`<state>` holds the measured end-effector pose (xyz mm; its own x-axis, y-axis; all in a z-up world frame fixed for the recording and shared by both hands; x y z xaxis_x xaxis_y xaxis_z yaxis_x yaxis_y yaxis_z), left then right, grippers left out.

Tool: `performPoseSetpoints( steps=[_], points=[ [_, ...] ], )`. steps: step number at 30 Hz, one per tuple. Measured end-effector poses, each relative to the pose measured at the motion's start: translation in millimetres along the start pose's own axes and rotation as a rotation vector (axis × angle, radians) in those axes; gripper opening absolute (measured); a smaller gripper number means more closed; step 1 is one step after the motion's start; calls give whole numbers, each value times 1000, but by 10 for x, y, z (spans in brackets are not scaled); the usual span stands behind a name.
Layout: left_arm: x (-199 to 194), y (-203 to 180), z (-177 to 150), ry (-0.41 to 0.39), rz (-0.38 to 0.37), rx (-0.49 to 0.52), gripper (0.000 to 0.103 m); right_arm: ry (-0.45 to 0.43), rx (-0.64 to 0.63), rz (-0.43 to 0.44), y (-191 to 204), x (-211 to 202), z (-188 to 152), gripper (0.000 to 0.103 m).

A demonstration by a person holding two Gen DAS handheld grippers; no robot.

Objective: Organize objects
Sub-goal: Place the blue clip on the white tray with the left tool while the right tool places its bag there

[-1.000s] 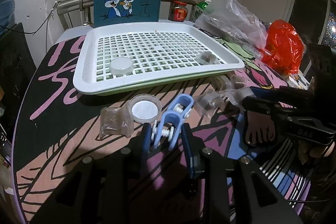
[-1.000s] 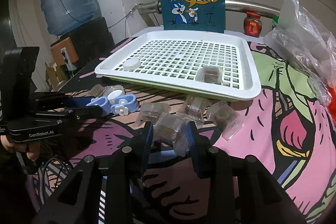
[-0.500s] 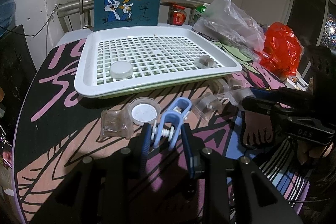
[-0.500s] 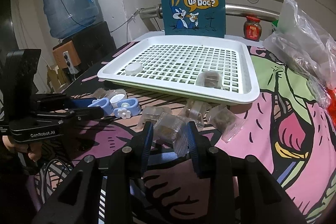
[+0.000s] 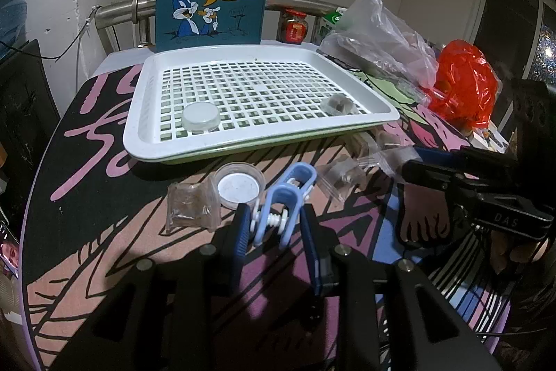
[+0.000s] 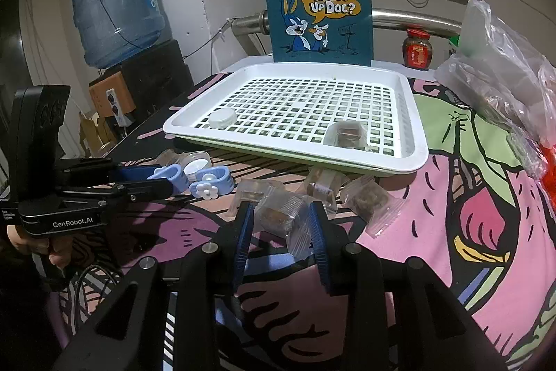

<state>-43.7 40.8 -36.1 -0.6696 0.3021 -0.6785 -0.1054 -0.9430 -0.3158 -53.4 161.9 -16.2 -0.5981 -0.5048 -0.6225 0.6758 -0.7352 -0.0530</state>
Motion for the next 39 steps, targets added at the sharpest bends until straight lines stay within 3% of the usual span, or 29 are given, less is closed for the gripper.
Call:
performPoseSetpoints(
  steps=[12, 16, 23, 30, 39],
  points=[
    [-46, 50, 74, -13, -21, -39, 29, -14, 50, 19, -99, -31, 13, 32],
    [-130, 118, 192, -30, -31, -74, 29, -42, 54, 35, -149, -144, 136, 32],
    [-189, 293, 587, -73, 21, -87, 29, -112, 115, 42, -495, -305, 515, 32],
    [58, 599, 976, -106, 94, -158, 29, -96, 195, 90, -745, -6, 770, 32],
    [407, 744, 910, -49, 179, -139, 29, -5, 133, 77, -554, 546, 772, 32]
  ],
)
Point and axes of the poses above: each gripper's, at about its wrist camera, not at the fingertips, and x roughly the way its jaws point, y to its left, z to its top, the point moved 9 cm from there along x, roughly the way its jaws point, and after that the axes turned 14 degrees about -x, right-handed, at the moved point
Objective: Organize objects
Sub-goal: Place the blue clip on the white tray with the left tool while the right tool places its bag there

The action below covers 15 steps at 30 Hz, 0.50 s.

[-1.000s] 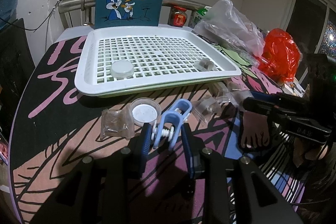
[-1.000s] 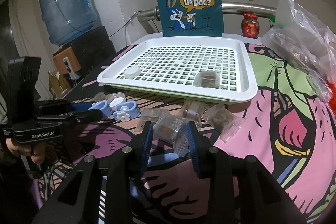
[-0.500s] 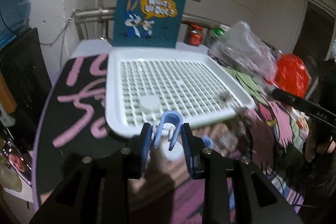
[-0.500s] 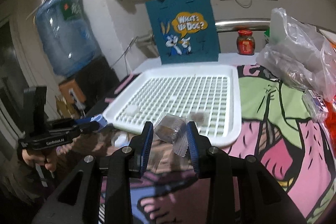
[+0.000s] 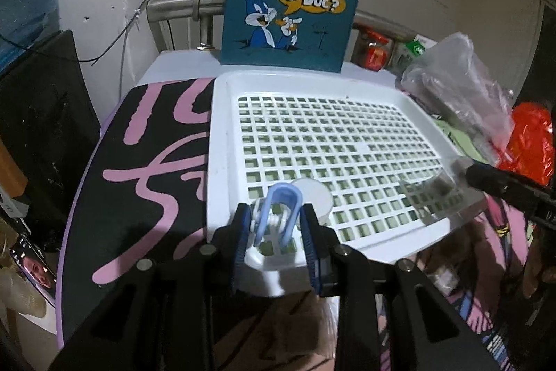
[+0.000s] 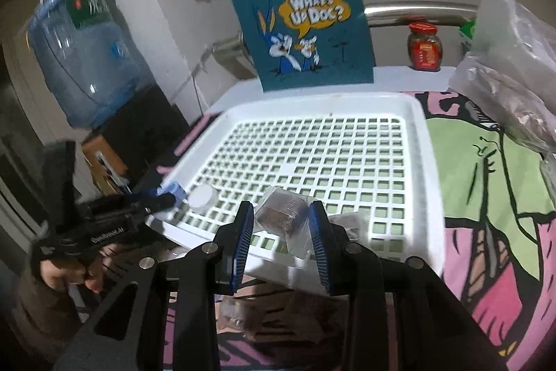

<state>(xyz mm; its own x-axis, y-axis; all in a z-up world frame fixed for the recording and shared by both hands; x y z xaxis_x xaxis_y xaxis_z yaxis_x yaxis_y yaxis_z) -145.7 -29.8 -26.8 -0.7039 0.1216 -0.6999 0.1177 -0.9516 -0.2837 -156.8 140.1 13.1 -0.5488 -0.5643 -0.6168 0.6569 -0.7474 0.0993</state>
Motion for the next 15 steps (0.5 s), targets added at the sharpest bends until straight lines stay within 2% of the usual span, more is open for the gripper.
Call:
performPoseSetpoints(
  steps=[7, 12, 13, 15],
  points=[
    [87, -15, -2, -17, 29, 23, 29, 67, -37, -50, -20, 294, -157, 32],
    [75, -38, -20, -23, 14, 27, 30, 86, -39, -71, -67, 386, -207, 34],
    [71, -36, -19, -27, 12, 27, 30, 85, -35, -70, -72, 394, -213, 37],
    [53, -36, -10, -35, -4, 21, 42, 71, -18, -49, -80, 385, -211, 55]
  ],
)
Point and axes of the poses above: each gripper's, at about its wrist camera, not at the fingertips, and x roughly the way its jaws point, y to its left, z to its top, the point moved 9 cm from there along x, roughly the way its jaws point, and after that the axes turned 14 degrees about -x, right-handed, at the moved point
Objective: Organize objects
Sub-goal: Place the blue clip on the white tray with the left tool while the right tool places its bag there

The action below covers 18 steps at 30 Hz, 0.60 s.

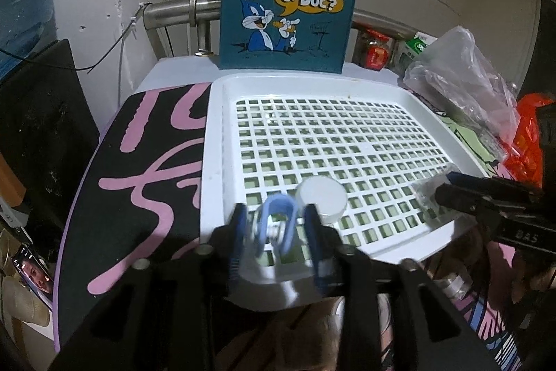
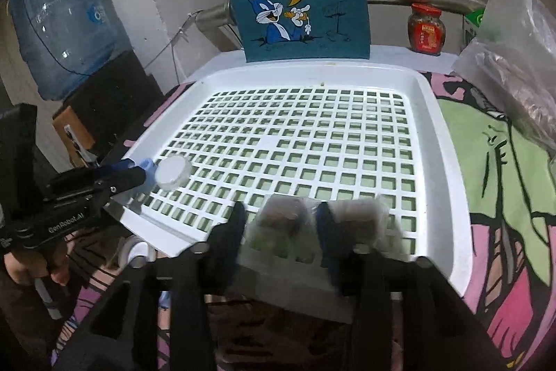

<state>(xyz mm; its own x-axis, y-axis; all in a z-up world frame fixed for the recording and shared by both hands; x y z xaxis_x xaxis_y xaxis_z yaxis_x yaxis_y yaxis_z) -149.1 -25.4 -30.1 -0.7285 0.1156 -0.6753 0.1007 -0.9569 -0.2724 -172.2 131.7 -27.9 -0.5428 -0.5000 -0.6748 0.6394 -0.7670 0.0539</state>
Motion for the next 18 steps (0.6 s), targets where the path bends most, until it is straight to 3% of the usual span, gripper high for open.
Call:
performPoseSetpoints(
  steps=[3, 6, 13, 18],
  points=[
    [-78, -31, 13, -13, -42, -11, 53, -49, 7, -12, -3, -126, 52, 71],
    [-272, -31, 81, -76, -65, -17, 65, -132, 30, 5, -30, -365, 124, 75],
    [-626, 113, 162, -157, -104, -91, 66, -324, 158, -14, -308, -1018, 202, 83],
    [-719, 163, 83, -148, -112, -103, 66, -359, 194, -31, -416, -1220, 127, 84]
  ],
)
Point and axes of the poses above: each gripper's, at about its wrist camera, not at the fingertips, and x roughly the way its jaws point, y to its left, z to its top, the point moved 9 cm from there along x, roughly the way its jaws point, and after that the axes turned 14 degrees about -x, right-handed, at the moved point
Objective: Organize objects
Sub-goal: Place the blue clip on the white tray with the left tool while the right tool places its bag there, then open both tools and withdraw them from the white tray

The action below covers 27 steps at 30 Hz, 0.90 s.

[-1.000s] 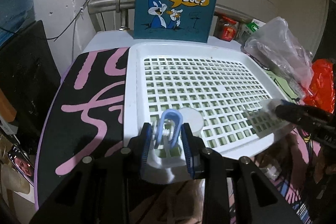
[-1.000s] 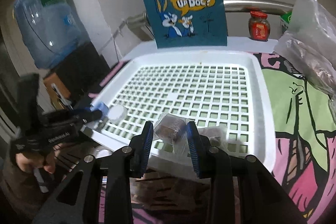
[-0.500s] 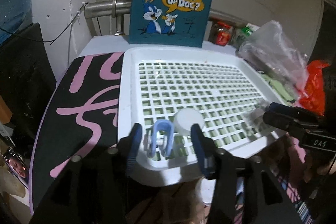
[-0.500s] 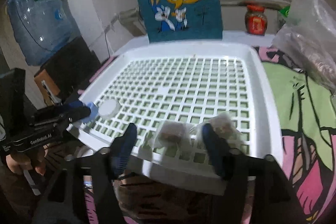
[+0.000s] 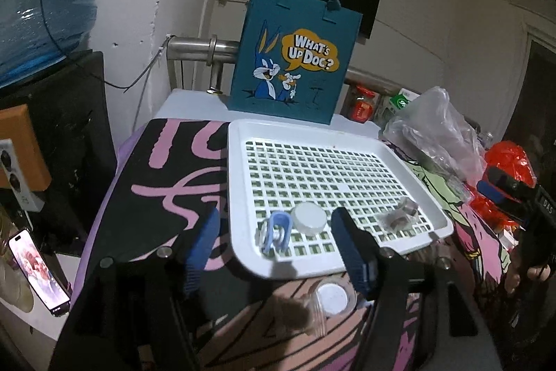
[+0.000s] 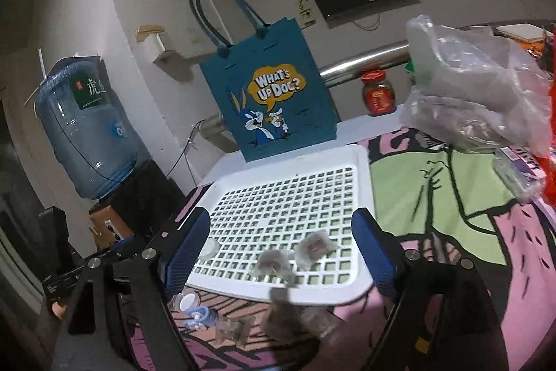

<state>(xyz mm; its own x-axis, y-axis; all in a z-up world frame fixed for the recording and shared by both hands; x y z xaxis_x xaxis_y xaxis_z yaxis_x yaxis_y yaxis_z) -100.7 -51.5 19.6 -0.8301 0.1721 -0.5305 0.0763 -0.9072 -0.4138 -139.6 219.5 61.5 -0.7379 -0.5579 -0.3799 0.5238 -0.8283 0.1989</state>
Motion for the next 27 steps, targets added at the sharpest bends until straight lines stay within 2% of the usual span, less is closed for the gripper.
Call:
performPoseSetpoints(
  steps=[6, 12, 18, 27],
  points=[
    [-73, 17, -170, 30, -4, 12, 66, 12, -82, 0, 38, -142, -145, 86],
    [-33, -74, -385, 89, 5, 78, 66, 104, -195, -37, 85, -125, -395, 86],
    [42, -78, -552, 154, 20, 103, 66, 196, -282, -50, 174, -41, -631, 86],
    [190, -90, -775, 238, 56, 150, 66, 297, -321, -86, 142, 98, -847, 86]
  ],
)
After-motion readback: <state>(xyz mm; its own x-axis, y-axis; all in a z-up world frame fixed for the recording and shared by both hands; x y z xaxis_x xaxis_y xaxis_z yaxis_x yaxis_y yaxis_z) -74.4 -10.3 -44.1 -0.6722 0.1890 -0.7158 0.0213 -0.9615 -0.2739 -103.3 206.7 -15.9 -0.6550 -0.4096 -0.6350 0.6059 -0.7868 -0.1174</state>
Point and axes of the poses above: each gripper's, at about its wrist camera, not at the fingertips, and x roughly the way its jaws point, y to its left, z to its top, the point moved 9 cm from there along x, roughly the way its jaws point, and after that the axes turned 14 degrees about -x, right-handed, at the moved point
